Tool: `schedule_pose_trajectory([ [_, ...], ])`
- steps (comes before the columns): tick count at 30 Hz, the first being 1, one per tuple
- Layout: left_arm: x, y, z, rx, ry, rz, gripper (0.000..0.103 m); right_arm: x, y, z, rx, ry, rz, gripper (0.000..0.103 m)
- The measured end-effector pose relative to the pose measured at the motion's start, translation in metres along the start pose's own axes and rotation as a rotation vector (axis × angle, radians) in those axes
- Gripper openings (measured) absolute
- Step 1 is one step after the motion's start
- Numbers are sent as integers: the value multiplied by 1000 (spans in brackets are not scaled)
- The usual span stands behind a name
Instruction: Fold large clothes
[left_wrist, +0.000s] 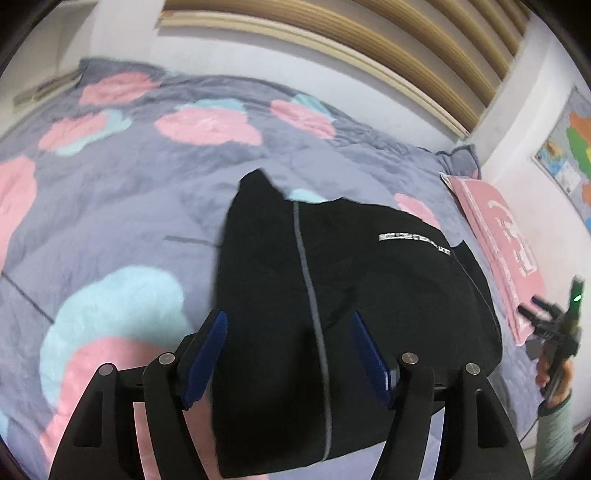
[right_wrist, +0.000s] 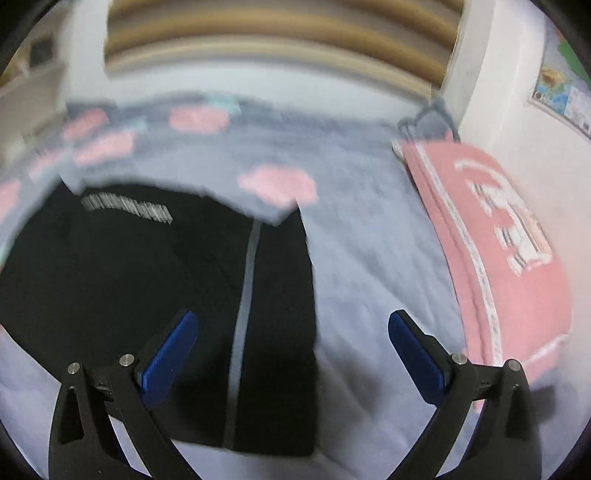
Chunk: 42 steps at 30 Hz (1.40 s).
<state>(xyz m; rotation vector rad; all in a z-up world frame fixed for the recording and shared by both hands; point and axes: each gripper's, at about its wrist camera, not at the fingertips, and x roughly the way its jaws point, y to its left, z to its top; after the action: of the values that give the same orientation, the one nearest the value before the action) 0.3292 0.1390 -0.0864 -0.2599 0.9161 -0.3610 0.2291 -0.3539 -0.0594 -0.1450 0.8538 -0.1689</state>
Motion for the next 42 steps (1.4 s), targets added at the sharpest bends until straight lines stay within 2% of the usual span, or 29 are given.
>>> schedule_pose_trajectory([
  [3, 9, 22, 0, -95, 21, -79, 71, 28, -19, -5, 54, 76, 39, 103],
  [5, 22, 36, 1, -156, 55, -119, 71, 46, -32, -12, 115, 113, 123, 103],
  [10, 56, 52, 4, -229, 104, -175, 71, 88, -48, -20, 226, 185, 340, 103],
  [13, 80, 63, 2, -281, 151, -174, 72, 109, -47, -22, 237, 223, 430, 103],
  [14, 87, 67, 0, -297, 171, -199, 74, 116, -45, -23, 243, 234, 458, 103],
  [16, 105, 72, -7, -356, 223, -327, 77, 130, -45, -25, 275, 263, 525, 103],
  [18, 121, 75, -13, -414, 270, -421, 77, 146, -45, -27, 313, 301, 605, 103],
  [21, 134, 76, -13, -454, 294, -487, 77, 168, -43, -27, 359, 338, 708, 103],
  [24, 133, 67, -9, -420, 289, -471, 77, 175, -32, -19, 341, 328, 756, 103],
  [25, 128, 61, -8, -387, 272, -467, 63, 173, -28, -18, 328, 322, 764, 98],
  [26, 120, 56, -6, -346, 247, -479, 53, 168, -23, -15, 302, 313, 771, 98],
  [29, 111, 52, -5, -325, 235, -526, 51, 161, -17, -14, 234, 282, 768, 95],
  [30, 115, 51, -3, -324, 248, -515, 52, 161, -17, -15, 221, 280, 775, 95],
  [31, 121, 51, -2, -328, 267, -494, 60, 162, -17, -16, 218, 283, 782, 95],
  [32, 128, 51, -2, -346, 291, -474, 73, 167, -17, -15, 226, 291, 794, 95],
  [33, 139, 53, -1, -381, 317, -463, 78, 174, -17, -14, 236, 304, 805, 95],
  [35, 159, 53, -3, -435, 355, -480, 79, 184, -12, -12, 243, 330, 825, 96],
  [37, 162, 47, 0, -433, 324, -458, 78, 189, -10, -8, 255, 328, 828, 96],
  [38, 157, 41, 1, -401, 297, -442, 63, 188, -9, -6, 257, 319, 824, 94],
  [39, 151, 37, 2, -374, 279, -434, 55, 184, -10, -6, 252, 302, 816, 91],
  [40, 140, 31, 2, -341, 241, -420, 44, 175, -11, -7, 239, 269, 803, 82],
  [41, 128, 26, 1, -322, 209, -421, 39, 167, -13, -9, 225, 240, 791, 70],
  [42, 117, 20, 1, -314, 183, -425, 38, 154, -15, -9, 206, 202, 770, 64],
])
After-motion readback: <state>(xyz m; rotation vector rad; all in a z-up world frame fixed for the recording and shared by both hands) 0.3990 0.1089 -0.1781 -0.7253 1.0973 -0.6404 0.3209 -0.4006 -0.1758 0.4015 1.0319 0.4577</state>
